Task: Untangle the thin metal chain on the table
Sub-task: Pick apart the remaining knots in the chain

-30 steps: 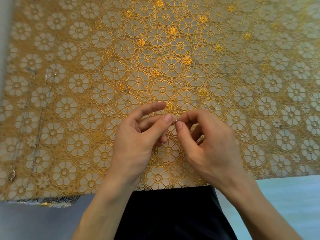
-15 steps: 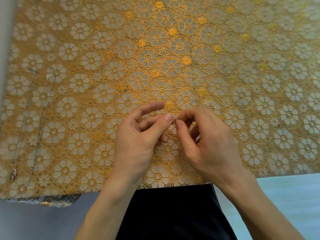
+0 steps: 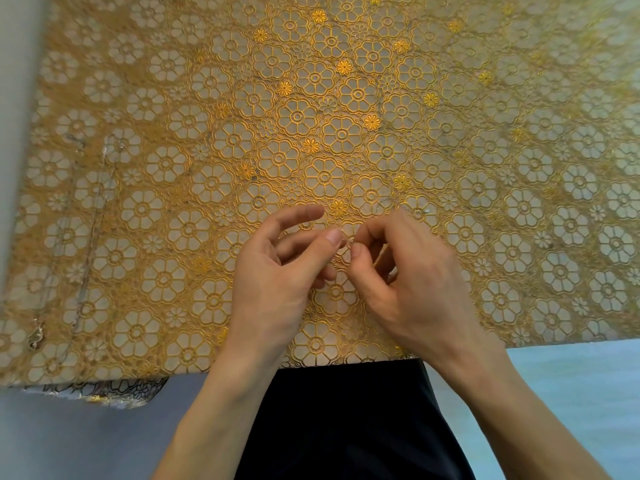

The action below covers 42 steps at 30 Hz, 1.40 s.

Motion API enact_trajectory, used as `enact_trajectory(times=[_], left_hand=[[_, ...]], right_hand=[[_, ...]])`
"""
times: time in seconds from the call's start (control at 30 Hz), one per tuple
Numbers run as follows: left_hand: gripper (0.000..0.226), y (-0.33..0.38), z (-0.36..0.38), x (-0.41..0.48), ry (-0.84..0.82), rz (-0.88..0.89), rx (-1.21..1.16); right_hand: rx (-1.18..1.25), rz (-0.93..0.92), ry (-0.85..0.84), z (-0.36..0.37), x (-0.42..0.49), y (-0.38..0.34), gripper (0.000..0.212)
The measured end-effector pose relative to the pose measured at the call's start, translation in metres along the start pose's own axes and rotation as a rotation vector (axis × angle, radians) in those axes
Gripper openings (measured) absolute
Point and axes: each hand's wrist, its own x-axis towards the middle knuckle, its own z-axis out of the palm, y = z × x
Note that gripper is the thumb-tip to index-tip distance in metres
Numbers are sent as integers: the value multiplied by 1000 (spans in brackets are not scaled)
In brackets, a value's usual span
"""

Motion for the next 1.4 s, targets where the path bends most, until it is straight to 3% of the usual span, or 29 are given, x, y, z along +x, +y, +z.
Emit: enact_trajectory(times=[0.2,0.3,0.4,0.5,0.6,0.83,1.4], left_hand=[[29,-2,-3,-11,18,-12,2],[30,-3,-8,-20,105,16,65],[34,-7,-22,-35,187,194,435],[28,-12,-33,-46,96,381,759],[21,-20,-38,-47,1,476,900],[18,-30,-38,-48,-93,516,974],[10,-35,-33,-49,-62,519,975]], right_hand=[[48,10,-31,-2,-10,-4,9],[34,-5,-46,-3,-15,-6,10],[2,-33,-59,-3,-22,-5,11],[-66,-80,-81,0,-32,-2,13],[-160,-144,-104,0,-42,-1,18],[-228,-195,-150,-3,-58,1,22],[-227,-173,-126,-2,-63,0,18]])
